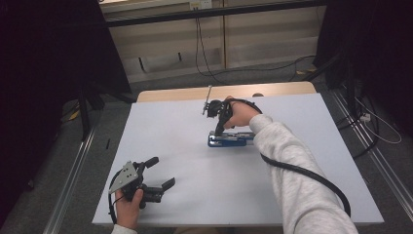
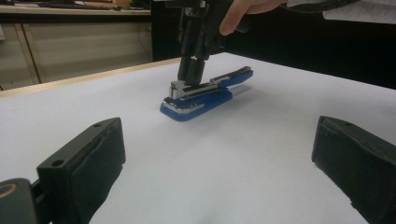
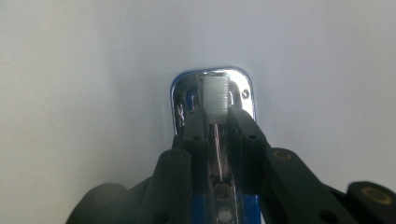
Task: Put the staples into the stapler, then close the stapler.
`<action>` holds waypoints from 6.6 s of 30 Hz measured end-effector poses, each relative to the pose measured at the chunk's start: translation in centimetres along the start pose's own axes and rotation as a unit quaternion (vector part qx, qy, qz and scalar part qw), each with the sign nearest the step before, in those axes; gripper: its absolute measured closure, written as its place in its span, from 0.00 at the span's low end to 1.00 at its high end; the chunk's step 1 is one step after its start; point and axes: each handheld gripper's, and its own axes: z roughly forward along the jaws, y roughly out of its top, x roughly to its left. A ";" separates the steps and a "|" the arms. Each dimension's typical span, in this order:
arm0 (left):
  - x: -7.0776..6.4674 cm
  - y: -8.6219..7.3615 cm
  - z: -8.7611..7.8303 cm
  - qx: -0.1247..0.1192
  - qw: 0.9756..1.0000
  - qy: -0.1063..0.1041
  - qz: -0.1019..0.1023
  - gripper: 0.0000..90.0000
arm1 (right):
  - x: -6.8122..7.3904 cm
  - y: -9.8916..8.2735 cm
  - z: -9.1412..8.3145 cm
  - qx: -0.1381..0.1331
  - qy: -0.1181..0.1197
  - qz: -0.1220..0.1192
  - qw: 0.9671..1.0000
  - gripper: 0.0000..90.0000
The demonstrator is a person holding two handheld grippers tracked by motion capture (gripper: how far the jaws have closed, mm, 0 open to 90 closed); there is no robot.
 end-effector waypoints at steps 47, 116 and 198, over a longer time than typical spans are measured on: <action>0.0 -0.1 0.1 0.007 1.000 -0.002 0.000 0.03 | 0.1 0.1 0.5 0.010 -0.003 -0.026 1.000 0.86; 1.5 2.6 10.1 0.138 0.990 0.018 -0.036 0.03 | 3.0 -18.1 -3.7 -0.213 -0.107 0.191 0.952 0.12; 3.4 2.9 15.1 0.196 0.972 0.063 -0.110 0.22 | 8.1 -21.8 -1.2 -0.308 -0.144 0.293 0.894 0.29</action>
